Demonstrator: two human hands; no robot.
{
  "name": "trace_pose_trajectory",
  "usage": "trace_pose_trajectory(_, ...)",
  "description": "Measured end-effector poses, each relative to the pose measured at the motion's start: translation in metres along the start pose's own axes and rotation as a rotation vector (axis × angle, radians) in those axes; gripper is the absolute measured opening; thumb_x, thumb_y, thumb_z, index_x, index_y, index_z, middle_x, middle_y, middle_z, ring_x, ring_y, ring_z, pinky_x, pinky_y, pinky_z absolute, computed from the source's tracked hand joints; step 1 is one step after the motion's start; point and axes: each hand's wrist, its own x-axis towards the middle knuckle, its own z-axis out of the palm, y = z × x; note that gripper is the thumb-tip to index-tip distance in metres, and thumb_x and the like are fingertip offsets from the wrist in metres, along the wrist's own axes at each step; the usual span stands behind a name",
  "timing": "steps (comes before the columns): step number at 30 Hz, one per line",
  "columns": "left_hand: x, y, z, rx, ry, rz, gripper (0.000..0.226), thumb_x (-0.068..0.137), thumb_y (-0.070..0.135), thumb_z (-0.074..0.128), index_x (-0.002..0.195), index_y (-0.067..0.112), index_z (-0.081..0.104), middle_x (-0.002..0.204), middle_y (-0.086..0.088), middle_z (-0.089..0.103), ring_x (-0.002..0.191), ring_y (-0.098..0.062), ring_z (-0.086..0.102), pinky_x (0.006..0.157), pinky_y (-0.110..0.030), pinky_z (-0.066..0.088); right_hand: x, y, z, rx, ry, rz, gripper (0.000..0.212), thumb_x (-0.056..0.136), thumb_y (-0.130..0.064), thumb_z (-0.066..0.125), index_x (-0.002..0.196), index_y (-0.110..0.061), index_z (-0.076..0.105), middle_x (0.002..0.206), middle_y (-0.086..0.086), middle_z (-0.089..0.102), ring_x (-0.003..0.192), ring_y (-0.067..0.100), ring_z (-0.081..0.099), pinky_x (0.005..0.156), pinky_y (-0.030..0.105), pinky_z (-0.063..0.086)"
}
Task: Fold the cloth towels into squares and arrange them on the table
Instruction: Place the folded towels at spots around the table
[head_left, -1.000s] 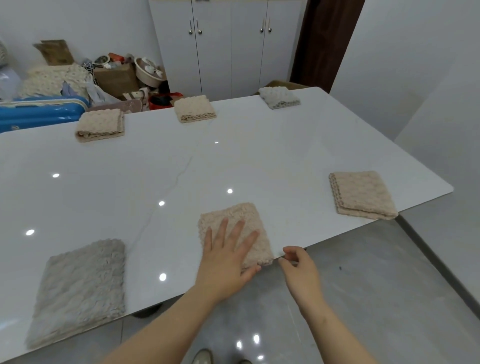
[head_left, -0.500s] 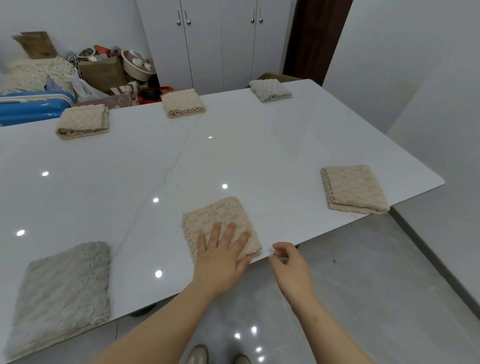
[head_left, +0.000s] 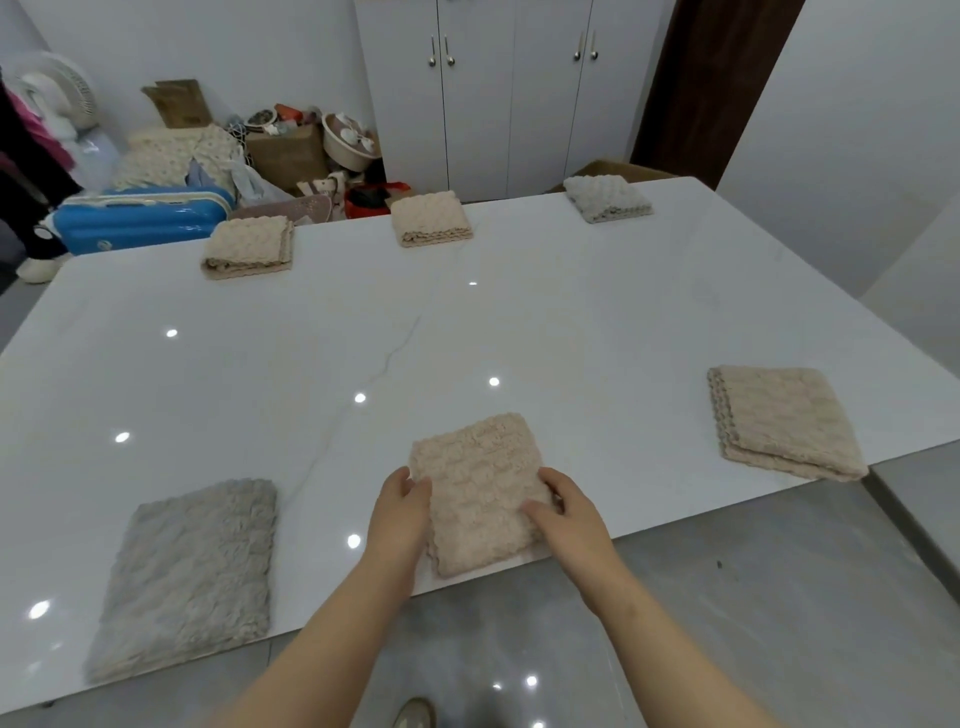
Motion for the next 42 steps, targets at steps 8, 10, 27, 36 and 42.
trace_pose_trajectory(8,0.001,-0.01,-0.006,0.047,0.011,-0.059,0.036,0.095,0.014,0.042,0.129,0.012,0.051,0.125,-0.01,0.059,0.109,-0.029,0.058,0.094,-0.04,0.048,-0.006,0.003,0.002,0.015,0.019,-0.01,0.038,0.089,-0.014,0.055,0.126,-0.019,0.052,0.119,-0.008,0.052,0.111,0.009,0.045,0.096,0.022,0.037)
trace_pose_trajectory(10,-0.004,-0.012,-0.002,0.049,-0.01,-0.072,0.037,0.096,0.014,0.041,0.132,0.013,0.049,0.126,-0.009,0.058,0.113,-0.029,0.056,0.098,-0.041,0.046,-0.008,0.007,-0.002,0.028,0.052,0.0,0.035,0.088,-0.013,0.055,0.122,-0.02,0.054,0.116,-0.008,0.054,0.11,0.01,0.047,0.096,0.024,0.039)
trace_pose_trajectory(27,-0.002,-0.01,0.005,0.042,-0.034,-0.047,0.048,0.09,0.019,0.045,0.138,0.019,0.042,0.136,-0.004,0.051,0.122,-0.025,0.051,0.105,-0.045,0.041,-0.007,0.004,-0.007,0.039,-0.021,-0.016,0.046,0.09,-0.016,0.054,0.135,-0.018,0.045,0.136,-0.002,0.048,0.123,0.013,0.044,0.104,0.026,0.035)
trace_pose_trajectory(36,-0.006,-0.006,0.003,0.125,-0.034,0.003,0.048,0.09,0.016,0.045,0.138,0.017,0.04,0.134,-0.002,0.051,0.12,-0.026,0.051,0.104,-0.044,0.042,-0.006,0.006,-0.004,0.06,0.035,0.005,0.043,0.087,-0.016,0.057,0.13,-0.018,0.05,0.128,-0.002,0.053,0.118,0.013,0.047,0.1,0.026,0.038)
trace_pose_trajectory(42,-0.013,0.013,0.011,0.355,0.016,0.262,0.051,0.09,0.013,0.047,0.14,0.016,0.036,0.146,0.0,0.035,0.133,-0.02,0.035,0.111,-0.038,0.03,-0.006,0.001,-0.005,0.094,0.131,-0.001,0.045,0.088,-0.016,0.054,0.131,-0.023,0.046,0.122,-0.01,0.048,0.113,0.011,0.045,0.091,0.024,0.037)
